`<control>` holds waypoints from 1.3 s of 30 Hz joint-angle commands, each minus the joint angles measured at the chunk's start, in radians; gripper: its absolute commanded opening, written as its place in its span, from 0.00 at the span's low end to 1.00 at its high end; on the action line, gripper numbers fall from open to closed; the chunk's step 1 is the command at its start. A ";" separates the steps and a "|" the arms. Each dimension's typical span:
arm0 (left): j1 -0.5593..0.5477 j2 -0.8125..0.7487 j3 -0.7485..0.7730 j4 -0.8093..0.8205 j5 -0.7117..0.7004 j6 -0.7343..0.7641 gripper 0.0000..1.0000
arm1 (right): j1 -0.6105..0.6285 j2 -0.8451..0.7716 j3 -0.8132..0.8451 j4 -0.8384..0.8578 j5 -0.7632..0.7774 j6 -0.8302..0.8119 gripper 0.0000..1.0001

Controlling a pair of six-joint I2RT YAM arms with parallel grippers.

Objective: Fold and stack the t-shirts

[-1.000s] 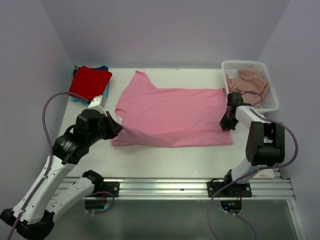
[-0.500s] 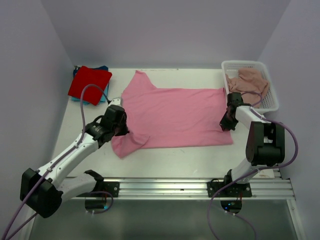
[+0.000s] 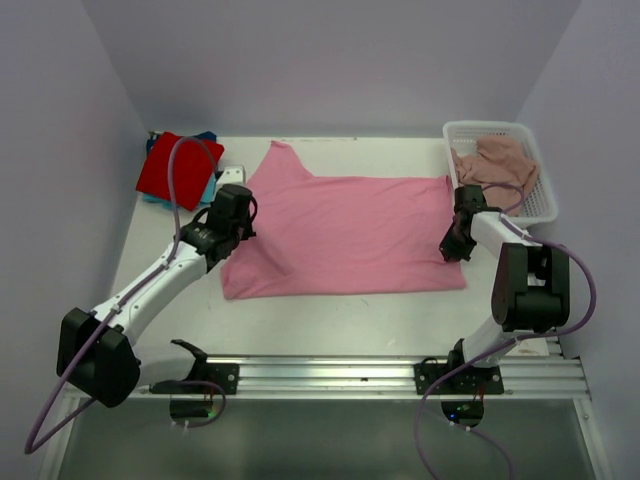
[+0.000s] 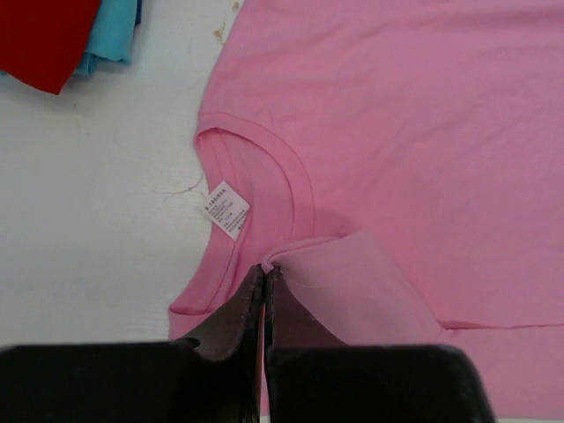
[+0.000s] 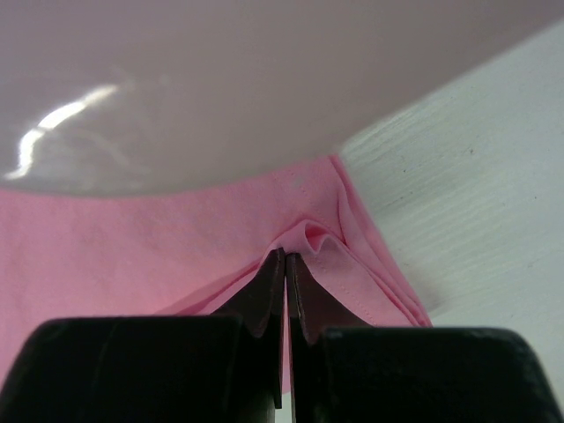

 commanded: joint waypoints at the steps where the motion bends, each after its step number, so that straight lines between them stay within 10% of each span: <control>1: 0.012 0.007 0.052 0.099 -0.055 0.073 0.00 | 0.003 -0.009 -0.006 0.017 0.022 -0.005 0.00; 39: 0.106 0.196 -0.066 0.066 0.011 -0.004 0.01 | 0.003 -0.011 -0.012 0.020 0.019 -0.005 0.00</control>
